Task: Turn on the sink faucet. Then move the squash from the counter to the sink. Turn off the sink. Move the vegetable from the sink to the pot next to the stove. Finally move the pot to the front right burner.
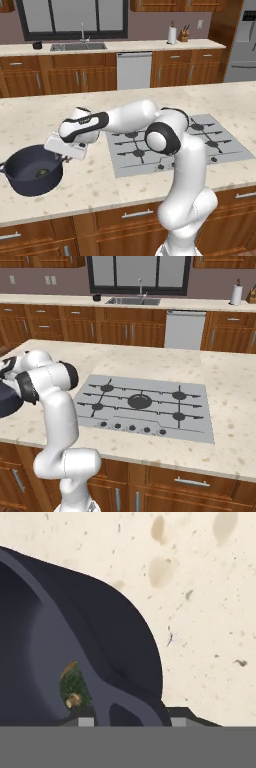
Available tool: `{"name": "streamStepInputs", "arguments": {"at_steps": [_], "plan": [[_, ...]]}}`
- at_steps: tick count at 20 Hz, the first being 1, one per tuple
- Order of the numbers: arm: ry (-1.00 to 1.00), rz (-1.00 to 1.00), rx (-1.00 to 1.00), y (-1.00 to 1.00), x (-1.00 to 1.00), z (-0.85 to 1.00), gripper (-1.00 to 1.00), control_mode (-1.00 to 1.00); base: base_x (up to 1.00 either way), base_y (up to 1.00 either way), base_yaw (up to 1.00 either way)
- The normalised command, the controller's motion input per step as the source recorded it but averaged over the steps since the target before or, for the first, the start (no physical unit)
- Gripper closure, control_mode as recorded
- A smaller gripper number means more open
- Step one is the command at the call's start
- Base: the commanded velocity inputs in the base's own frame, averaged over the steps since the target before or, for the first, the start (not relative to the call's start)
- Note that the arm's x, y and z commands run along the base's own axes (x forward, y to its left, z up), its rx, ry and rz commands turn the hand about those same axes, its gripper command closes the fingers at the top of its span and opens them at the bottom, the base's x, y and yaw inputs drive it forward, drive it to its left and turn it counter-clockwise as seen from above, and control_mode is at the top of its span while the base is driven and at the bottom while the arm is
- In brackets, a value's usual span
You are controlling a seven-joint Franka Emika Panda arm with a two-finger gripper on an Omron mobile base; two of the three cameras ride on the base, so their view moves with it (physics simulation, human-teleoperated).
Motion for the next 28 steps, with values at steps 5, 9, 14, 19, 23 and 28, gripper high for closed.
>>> {"name": "streamStepInputs", "arguments": {"at_steps": [5,9,14,19,23,28], "plan": [[-0.09,-0.25,0.0,-0.22,-0.13,0.36,1.0,-1.0,0.0,0.0,0.0],[-0.01,-0.35,0.0,-0.46,0.0,0.45,1.0,-1.0,0.0,0.0,0.0],[0.0,-0.39,0.0,-0.51,0.0,0.34,1.0,-1.0,0.0,0.0,0.0],[0.0,-0.42,0.0,-0.57,0.0,0.34,1.0,-1.0,0.0,0.0,0.0],[0.0,-0.43,0.0,-0.65,0.0,0.38,1.0,-1.0,0.0,0.0,0.0],[0.0,-0.45,0.0,-0.66,0.0,0.41,1.0,-1.0,0.0,0.0,0.0]]}}
